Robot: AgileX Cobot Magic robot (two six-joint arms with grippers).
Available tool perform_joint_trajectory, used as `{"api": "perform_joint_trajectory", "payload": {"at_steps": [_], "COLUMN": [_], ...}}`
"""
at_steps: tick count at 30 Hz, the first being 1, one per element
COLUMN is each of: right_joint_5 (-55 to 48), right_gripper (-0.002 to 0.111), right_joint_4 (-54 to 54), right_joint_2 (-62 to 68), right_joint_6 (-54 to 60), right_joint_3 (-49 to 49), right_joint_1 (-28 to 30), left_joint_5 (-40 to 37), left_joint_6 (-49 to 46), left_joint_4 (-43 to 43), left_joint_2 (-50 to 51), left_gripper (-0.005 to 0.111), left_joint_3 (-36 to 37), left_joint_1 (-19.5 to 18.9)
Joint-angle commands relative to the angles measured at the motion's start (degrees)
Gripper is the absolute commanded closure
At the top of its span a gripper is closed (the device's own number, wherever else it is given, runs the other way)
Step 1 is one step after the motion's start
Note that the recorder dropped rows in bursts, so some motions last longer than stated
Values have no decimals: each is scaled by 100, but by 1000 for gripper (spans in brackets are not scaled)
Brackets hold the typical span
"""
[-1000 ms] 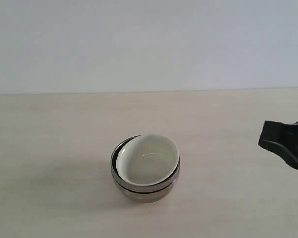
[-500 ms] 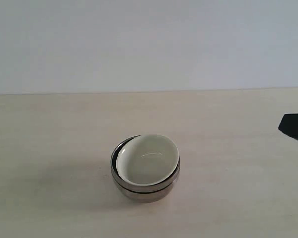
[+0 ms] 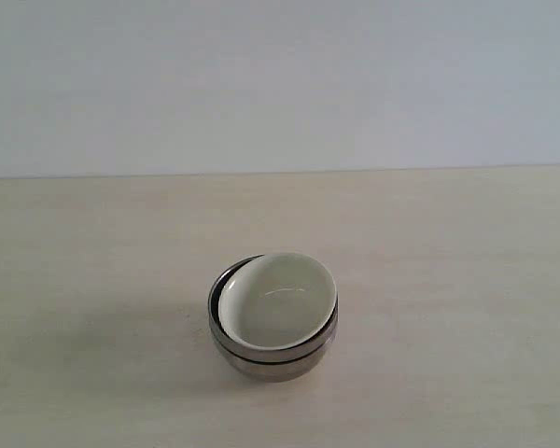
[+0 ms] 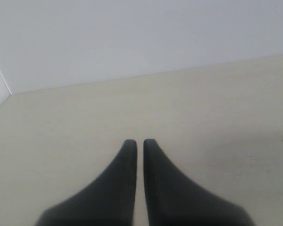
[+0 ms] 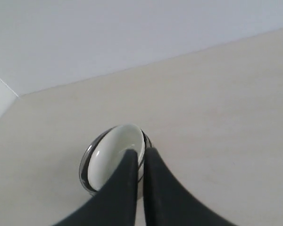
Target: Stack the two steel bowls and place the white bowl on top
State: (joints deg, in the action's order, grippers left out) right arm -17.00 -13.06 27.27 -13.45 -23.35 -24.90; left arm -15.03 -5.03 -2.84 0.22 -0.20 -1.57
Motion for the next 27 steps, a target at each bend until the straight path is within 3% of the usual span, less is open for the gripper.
{"api": "perform_joint_trajectory", "payload": {"at_steps": [1,11,19,22,27], "right_joint_5": [415,1654,1335,1209,44], "right_gripper": [108,108,108,108,108], "right_joint_4": [140,144,276,298,354], "right_joint_2": [-1158,-2662,-2727,-2727,-2727], "right_joint_6": [221,411,1034,1107,1714], "right_joint_3": [606,2335,2335,2335,2335], "right_joint_1": [42,42,206,509,1258], "left_joint_5": [45,45,45,45,45], "left_joint_6": [56,56,56,56,56], "left_joint_4": [49,49,49,49,49], "left_joint_2": [-22,-22,-22,-22,-22], "left_gripper": [103,103,103,103,103], "left_joint_3": [20,20,20,20,20], "left_joint_1": [-17,-17,-17,-17,-17]}}
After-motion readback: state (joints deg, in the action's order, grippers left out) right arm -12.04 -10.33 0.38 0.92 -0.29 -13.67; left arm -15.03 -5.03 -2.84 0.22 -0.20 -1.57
